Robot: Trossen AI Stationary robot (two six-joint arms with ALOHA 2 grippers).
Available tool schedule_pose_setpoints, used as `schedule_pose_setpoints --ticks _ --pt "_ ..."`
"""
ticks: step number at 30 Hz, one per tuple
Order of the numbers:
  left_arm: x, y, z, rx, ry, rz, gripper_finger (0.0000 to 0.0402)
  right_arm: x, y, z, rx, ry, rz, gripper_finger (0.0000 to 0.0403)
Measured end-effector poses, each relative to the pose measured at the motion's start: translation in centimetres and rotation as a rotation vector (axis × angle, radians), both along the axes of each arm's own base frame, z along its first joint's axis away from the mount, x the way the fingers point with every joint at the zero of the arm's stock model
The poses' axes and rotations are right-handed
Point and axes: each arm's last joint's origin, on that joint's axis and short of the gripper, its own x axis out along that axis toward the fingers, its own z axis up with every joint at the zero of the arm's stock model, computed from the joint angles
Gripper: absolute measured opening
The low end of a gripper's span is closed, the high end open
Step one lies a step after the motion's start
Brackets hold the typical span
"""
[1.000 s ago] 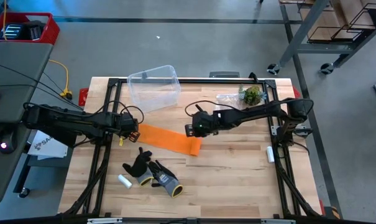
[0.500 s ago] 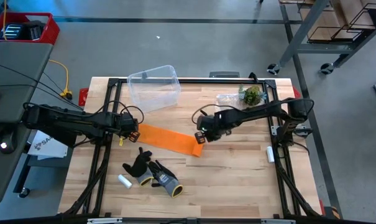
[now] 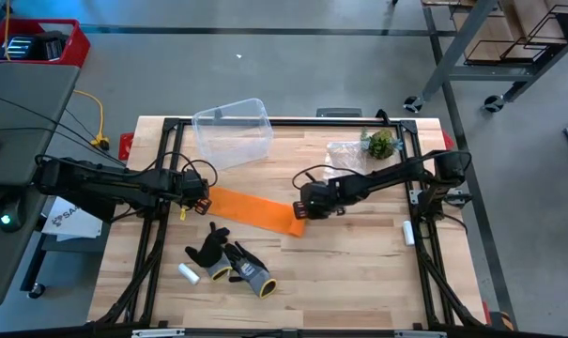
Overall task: Roll bandage
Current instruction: Roll the orange bandage
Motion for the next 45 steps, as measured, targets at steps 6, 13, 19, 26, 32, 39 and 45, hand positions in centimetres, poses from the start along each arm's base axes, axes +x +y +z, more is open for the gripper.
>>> schedule_pose_setpoints --ticks 6,13,19,26,32,39,45 --pt "0.0 0.0 0.0 0.000 0.000 0.000 0.0000 1.6 -0.1 1.6 -0.028 -0.118 -0.024 0.0000" --pt "0.0 0.0 0.0 -0.001 -0.001 0.000 0.0000 3.1 -0.4 3.0 -0.069 -0.226 -0.080 0.0000" --pt "0.0 0.0 0.0 -0.004 -0.001 0.000 0.0000 3.0 -0.6 3.4 -0.097 -0.182 -0.022 0.0000" --pt "0.0 0.0 0.0 -0.002 -0.001 0.001 0.0000 0.1 0.7 3.8 -0.107 0.064 0.056 0.0000" --pt "0.0 0.0 0.0 0.001 -0.001 0.001 0.0000 0.5 2.0 2.0 -0.086 0.116 0.098 0.0000" --pt "0.0 0.0 0.0 -0.003 -0.002 0.001 0.0000 1.4 2.0 -0.7 -0.069 0.149 0.059 0.0000" --pt "-0.1 0.0 0.0 -0.007 0.016 -0.026 0.0000 2.6 2.2 -0.1 -0.056 0.047 0.027 0.0000"
